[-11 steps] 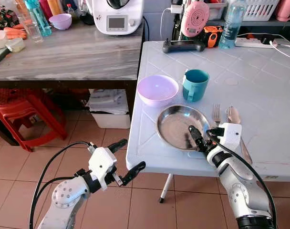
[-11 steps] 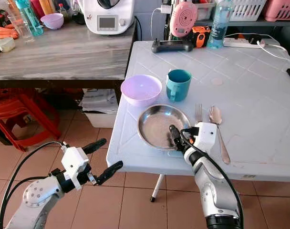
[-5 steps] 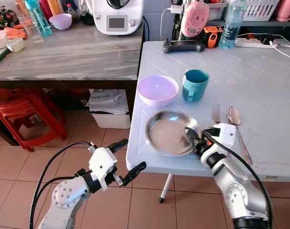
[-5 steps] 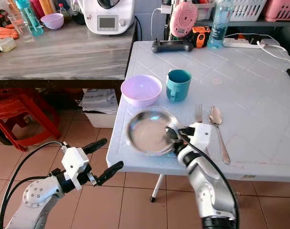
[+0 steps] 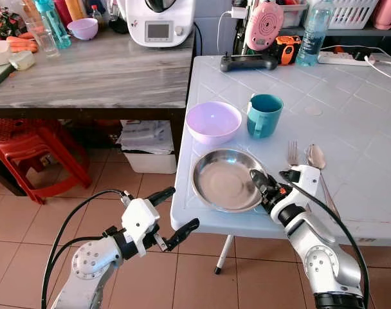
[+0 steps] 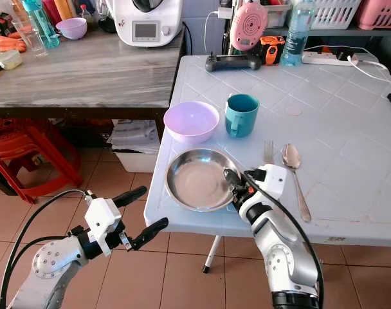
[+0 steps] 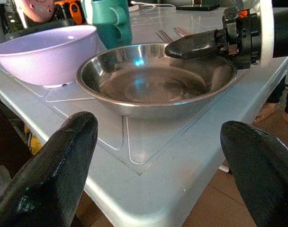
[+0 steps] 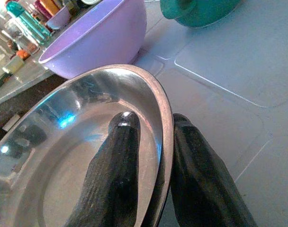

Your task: Setting the table

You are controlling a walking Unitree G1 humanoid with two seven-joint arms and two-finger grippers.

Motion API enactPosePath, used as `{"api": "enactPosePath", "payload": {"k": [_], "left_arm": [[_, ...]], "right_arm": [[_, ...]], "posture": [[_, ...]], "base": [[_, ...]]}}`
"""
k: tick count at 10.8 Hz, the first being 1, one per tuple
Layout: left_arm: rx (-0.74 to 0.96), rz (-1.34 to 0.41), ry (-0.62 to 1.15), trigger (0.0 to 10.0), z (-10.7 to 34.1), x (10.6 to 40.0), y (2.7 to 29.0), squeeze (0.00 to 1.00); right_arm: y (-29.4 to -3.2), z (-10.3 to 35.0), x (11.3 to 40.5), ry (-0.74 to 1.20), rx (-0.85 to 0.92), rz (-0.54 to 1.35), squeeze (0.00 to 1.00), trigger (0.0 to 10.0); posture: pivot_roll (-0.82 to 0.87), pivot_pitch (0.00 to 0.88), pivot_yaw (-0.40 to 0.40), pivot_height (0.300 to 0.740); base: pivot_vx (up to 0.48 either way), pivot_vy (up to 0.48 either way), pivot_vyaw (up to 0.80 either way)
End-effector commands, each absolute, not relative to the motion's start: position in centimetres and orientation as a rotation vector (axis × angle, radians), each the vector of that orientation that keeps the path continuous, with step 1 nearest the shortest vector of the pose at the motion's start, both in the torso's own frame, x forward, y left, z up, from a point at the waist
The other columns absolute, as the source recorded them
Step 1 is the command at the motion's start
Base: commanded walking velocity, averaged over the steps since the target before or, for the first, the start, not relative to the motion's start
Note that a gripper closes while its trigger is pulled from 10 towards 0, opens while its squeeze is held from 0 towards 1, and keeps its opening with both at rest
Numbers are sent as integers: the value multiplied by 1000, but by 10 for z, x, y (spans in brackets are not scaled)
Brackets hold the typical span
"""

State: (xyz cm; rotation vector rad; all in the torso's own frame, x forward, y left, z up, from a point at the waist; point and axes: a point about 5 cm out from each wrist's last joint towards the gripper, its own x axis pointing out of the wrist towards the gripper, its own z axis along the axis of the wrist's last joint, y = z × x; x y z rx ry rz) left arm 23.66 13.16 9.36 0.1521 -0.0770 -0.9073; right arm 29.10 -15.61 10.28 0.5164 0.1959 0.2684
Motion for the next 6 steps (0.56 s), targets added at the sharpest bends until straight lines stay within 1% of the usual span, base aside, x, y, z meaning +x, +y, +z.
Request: {"api": "enactPosePath", "payload": {"k": [1,4,6], "left_arm": [[168,-919,-81,10000,95,237,132,0],[170,-921,-84,10000,96,238,131,0],[173,-885,-100,10000,96,239,133,0]], "right_arm": [[-158,79,282,311,568,212,0,0],[-161,78,282,309,607,157,0,0],[-164,84,279,265,606,100,0,0]], "posture": [[32,107,51,740],[36,100,48,740],[44,92,44,740]], "base": [[0,0,0],[0,0,0],[0,0,0]]}}
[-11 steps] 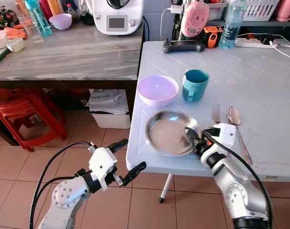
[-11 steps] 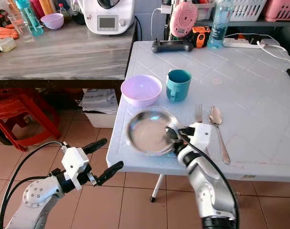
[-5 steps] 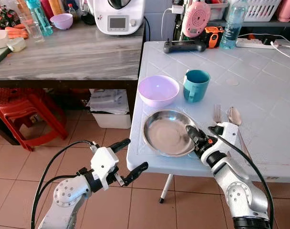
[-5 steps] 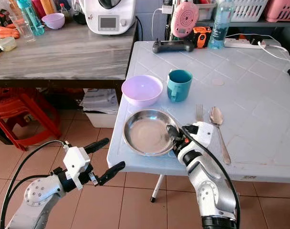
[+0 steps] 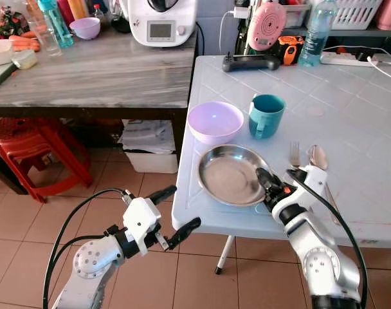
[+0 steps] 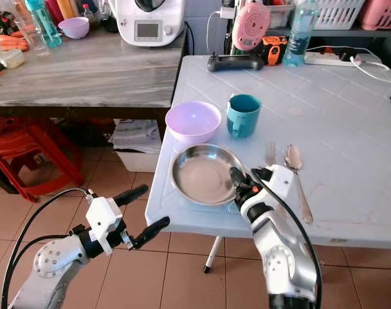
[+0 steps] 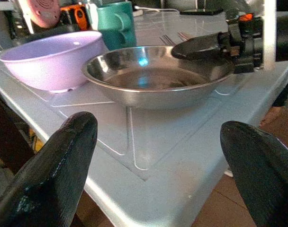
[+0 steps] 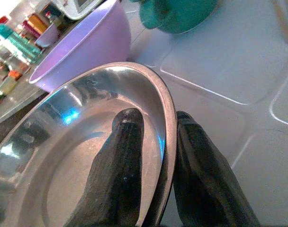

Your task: Setting the table

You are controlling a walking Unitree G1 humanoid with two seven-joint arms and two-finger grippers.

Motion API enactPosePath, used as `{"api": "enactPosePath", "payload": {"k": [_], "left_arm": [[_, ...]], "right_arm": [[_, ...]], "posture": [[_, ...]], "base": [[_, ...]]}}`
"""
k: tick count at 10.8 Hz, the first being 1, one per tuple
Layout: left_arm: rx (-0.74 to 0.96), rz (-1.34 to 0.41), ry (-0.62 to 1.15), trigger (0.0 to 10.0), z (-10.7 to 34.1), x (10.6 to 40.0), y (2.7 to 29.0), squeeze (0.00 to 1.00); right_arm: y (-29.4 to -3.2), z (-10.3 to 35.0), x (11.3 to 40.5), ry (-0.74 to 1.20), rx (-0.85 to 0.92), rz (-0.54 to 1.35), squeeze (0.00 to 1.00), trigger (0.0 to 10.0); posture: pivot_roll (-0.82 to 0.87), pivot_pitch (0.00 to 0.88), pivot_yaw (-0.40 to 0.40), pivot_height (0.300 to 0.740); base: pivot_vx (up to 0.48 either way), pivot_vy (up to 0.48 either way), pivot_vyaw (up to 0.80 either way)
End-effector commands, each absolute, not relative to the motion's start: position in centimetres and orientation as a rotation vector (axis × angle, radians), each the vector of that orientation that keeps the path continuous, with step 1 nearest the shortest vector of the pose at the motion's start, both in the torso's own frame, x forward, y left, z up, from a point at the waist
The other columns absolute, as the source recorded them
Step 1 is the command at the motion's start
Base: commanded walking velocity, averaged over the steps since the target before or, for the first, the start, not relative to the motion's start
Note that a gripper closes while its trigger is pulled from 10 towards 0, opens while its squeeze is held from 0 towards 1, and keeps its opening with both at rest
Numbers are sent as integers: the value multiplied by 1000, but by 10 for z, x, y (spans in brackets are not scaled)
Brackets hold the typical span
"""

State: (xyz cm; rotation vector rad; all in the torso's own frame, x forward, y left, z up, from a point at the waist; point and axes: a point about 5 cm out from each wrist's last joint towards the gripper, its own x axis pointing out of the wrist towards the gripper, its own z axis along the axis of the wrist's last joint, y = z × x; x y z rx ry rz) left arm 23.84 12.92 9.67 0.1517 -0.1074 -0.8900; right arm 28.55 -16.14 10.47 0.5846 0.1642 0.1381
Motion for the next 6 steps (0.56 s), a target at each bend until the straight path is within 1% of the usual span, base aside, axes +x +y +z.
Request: {"api": "enactPosePath", "payload": {"k": [1,2,3,4,6], "left_arm": [[168,-865,-105,10000,96,240,133,0],[166,-853,-105,10000,95,240,133,0],[162,-837,-106,10000,95,240,134,0],[151,-754,-97,10000,93,243,139,0],[141,-510,-51,10000,88,262,155,0]], "right_arm": [[-166,87,276,234,590,73,0,0],[-167,87,274,228,582,63,0,0],[-166,89,272,216,558,57,0,1529],[-167,93,271,181,513,39,0,10000],[-168,101,269,115,443,19,0,10000]], "posture": [[53,84,40,740],[53,78,39,740],[52,74,37,740],[49,70,39,740],[47,71,40,740]], "base": [[0,0,0],[0,0,0],[0,0,0],[0,0,0],[0,0,0]]}}
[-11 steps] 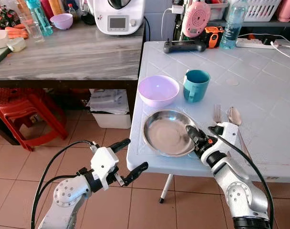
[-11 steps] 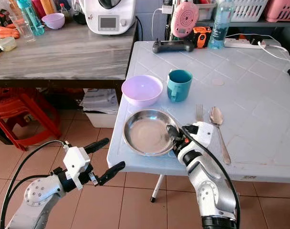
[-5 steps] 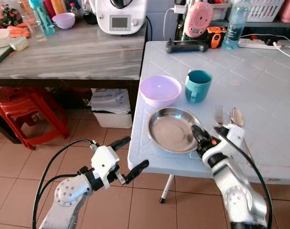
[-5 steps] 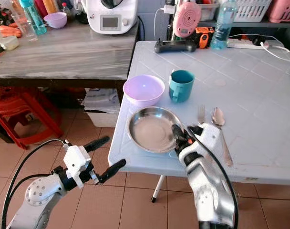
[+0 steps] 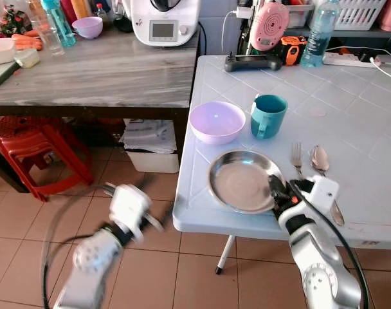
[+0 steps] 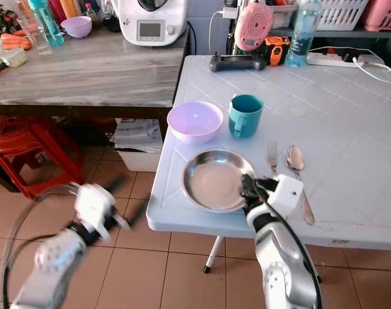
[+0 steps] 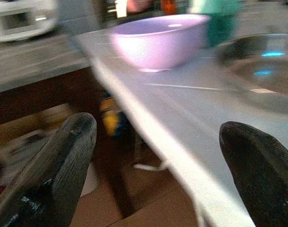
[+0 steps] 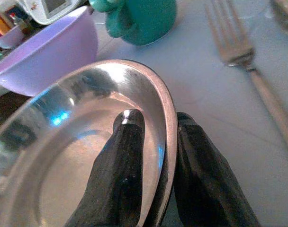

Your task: Setting the table

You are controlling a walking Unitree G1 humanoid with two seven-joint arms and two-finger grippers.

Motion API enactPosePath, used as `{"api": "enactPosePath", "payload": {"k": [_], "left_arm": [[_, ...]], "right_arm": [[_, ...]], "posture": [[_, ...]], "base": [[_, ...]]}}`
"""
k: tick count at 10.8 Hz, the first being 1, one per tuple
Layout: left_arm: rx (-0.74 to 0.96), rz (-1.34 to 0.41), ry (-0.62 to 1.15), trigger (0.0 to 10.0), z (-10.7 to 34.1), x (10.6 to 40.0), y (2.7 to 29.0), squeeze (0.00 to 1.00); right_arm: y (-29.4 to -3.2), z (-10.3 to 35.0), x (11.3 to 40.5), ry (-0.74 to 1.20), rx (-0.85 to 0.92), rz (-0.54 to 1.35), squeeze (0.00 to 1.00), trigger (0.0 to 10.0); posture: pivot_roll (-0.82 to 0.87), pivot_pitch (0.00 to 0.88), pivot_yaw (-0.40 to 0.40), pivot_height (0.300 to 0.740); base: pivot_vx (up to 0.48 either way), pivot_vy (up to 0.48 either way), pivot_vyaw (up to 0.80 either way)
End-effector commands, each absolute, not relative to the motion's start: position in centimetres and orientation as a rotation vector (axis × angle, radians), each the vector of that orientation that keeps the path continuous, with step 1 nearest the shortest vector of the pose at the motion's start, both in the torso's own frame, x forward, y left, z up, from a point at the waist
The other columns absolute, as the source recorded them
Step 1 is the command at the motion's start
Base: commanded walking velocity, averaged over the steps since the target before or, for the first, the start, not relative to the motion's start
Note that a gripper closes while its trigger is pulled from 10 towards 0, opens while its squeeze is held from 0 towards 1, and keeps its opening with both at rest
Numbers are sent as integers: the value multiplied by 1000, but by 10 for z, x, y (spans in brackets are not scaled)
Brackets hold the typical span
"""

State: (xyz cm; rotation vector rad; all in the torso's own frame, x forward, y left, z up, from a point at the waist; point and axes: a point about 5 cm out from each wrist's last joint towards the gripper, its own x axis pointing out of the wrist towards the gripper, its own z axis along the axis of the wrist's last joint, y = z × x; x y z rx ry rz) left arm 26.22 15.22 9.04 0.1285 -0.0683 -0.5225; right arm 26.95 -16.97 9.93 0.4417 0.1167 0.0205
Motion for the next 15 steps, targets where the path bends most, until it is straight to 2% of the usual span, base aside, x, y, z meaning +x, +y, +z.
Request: {"api": "enactPosePath", "payload": {"k": [1,3,4,6,15], "left_arm": [[129,-448,-33,10000,86,268,159,0],[70,-366,-9,10000,84,280,163,0],[13,-339,-24,10000,87,283,162,0],[17,-343,-23,10000,86,284,158,0],[9,-361,-22,10000,86,287,154,0]], "right_arm": [[-167,104,267,81,392,16,0,10000],[-160,104,263,72,315,34,0,10000],[-160,101,263,81,321,24,0,10000],[-162,100,262,76,303,17,0,10000],[-166,96,260,77,289,9,0,10000]], "posture": [[48,72,40,740],[45,72,40,740],[44,74,38,740],[39,76,36,740],[32,82,43,740]], "base": [[0,0,0],[0,0,0],[0,0,-800],[0,124,-691],[0,367,-49]]}}
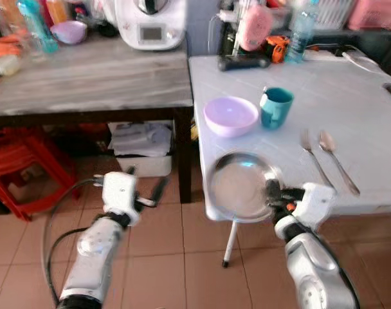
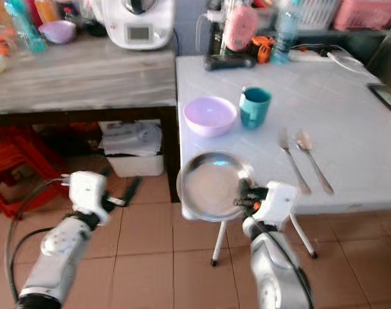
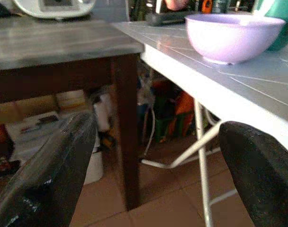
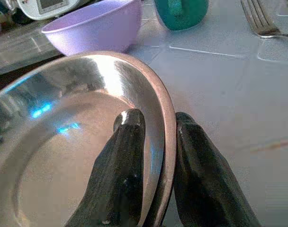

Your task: Setting the table

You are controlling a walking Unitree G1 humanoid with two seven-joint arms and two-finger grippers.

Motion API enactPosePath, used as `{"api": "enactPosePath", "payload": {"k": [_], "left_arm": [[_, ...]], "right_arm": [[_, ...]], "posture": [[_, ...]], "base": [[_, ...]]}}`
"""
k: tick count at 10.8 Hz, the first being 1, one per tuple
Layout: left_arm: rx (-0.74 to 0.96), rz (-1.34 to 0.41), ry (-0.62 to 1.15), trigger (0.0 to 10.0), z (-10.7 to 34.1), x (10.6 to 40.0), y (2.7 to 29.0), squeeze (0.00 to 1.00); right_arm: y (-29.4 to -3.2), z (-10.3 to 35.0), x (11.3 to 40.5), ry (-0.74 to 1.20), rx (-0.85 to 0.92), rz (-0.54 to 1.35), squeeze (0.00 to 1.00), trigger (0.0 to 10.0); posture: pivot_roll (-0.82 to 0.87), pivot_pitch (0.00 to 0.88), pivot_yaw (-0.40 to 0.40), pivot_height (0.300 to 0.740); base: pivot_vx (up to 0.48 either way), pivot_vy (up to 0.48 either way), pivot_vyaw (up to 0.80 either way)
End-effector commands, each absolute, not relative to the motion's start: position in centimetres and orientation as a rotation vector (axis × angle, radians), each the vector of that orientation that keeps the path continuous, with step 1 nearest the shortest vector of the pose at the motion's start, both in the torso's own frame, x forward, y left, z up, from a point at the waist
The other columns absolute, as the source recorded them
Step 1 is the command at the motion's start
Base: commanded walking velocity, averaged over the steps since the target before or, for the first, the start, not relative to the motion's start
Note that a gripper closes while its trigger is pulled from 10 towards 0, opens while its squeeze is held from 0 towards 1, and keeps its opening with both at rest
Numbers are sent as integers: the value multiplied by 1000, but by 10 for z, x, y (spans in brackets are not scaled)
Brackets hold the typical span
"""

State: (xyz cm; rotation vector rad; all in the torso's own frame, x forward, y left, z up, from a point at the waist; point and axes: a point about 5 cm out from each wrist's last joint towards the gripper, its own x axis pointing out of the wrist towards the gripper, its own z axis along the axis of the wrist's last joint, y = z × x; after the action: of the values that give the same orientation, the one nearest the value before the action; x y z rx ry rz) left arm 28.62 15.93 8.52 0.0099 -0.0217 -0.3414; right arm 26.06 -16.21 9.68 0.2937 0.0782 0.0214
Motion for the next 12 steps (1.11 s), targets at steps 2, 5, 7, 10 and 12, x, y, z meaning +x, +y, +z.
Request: {"api": "enactPosePath", "payload": {"k": [2,5,7,10,12], "left_arm": [[8,-361,-24,10000,86,288,153,0],[5,-357,-29,10000,86,290,152,0],[4,-356,-29,10000,86,292,151,0],[4,-352,-34,10000,86,294,150,0],[48,-285,-40,10000,84,294,155,0]], "right_arm": [[-168,95,261,80,285,4,0,10000],[-168,95,261,79,289,-3,0,10000],[-169,95,263,77,289,-7,0,10000],[-171,95,265,69,282,-14,0,10000],[-174,98,263,47,270,-24,0,10000]], "posture": [[31,80,43,740],[31,76,38,740],[32,69,36,740],[34,57,33,740],[33,44,28,740]], "base": [[0,388,0],[0,395,0],[0,422,0],[0,419,0],[0,422,0]]}}
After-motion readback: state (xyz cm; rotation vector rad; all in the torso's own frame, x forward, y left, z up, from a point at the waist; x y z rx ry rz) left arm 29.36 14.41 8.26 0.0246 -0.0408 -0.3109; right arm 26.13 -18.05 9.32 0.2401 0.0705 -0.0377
